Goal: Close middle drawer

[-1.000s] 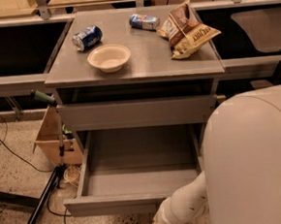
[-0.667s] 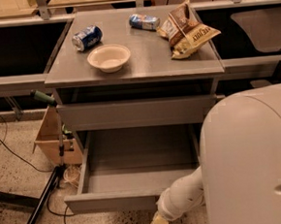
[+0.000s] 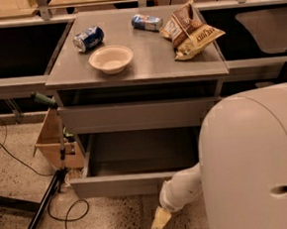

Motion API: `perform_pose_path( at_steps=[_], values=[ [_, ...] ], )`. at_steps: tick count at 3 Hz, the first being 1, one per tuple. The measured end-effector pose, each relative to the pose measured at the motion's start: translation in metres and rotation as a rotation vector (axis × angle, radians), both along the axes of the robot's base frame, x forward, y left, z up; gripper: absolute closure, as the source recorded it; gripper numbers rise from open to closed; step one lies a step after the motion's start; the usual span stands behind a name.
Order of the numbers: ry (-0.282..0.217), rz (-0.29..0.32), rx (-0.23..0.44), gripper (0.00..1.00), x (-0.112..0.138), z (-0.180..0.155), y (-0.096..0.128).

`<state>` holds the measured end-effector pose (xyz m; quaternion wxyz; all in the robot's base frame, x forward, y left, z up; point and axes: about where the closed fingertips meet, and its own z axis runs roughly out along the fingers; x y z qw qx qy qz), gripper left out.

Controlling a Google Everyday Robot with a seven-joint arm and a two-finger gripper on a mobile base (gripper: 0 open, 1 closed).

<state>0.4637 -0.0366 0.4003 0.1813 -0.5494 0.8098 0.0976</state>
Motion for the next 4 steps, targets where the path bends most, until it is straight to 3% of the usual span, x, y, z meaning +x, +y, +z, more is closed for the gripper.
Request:
perform_pose_path(
  at_steps=[1, 4],
  values=[
    [-0.06, 0.03, -0.028, 0.27, 0.061, 0.014, 0.006],
    [-0.08, 0.008, -0.115, 0.96, 0.134, 0.023, 0.0]
  ],
)
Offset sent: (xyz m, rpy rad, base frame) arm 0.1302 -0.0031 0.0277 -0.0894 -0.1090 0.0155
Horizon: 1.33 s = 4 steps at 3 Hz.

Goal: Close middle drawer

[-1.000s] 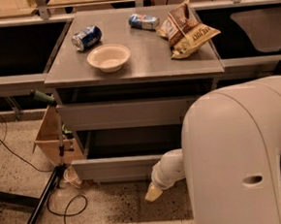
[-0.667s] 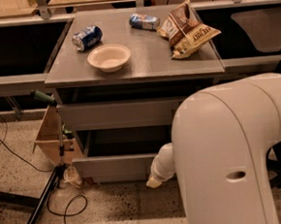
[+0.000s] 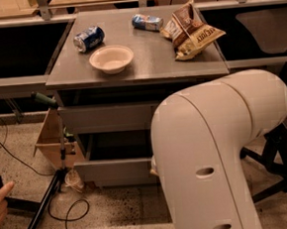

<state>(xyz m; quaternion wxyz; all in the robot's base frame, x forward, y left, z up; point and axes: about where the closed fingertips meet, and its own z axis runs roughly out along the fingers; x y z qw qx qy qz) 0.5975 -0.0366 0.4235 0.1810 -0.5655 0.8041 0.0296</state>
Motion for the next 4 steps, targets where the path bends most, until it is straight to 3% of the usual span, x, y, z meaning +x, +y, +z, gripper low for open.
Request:
perform_pose_path(
  at_steps=[1, 2, 3, 4],
  values=[
    [0.002, -0.016, -0.01, 0.0, 0.018, -0.001, 0.003],
    [-0.021, -0.032, -0.005, 0.0, 0.052, -0.003, 0.012],
    [-0.021, -0.032, -0.005, 0.0, 0.047, -0.003, 0.012],
    [0.016, -0.012, 0.009, 0.0, 0.035, -0.014, 0.011]
  ],
)
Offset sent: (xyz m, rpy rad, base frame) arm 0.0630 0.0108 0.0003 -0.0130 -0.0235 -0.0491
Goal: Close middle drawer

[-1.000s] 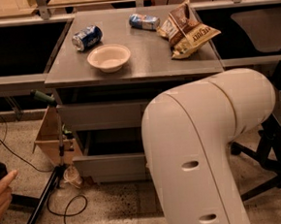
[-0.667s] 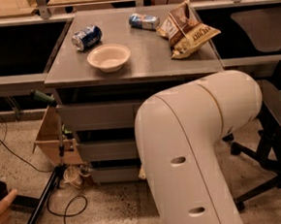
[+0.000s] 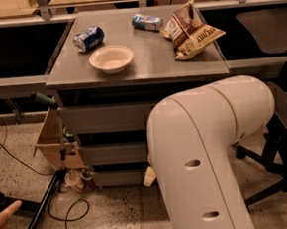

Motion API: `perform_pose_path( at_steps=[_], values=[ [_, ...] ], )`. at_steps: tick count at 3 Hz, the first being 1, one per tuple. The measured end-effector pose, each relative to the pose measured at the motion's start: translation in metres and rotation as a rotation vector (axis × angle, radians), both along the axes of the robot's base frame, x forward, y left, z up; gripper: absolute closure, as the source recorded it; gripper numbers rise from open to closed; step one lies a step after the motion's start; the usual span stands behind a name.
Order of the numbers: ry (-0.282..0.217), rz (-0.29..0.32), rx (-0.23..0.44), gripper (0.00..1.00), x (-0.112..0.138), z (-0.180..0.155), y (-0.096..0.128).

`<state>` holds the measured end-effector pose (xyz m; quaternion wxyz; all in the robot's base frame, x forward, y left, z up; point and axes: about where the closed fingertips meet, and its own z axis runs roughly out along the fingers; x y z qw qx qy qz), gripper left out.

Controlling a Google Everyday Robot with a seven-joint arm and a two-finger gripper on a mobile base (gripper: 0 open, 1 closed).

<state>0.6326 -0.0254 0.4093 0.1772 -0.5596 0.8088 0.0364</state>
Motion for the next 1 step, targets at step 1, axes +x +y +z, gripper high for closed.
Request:
perform_pose_path(
  at_steps=[1],
  values=[
    [0.002, 0.001, 0.001, 0.0, -0.0011, -0.0005, -0.0003]
  ],
)
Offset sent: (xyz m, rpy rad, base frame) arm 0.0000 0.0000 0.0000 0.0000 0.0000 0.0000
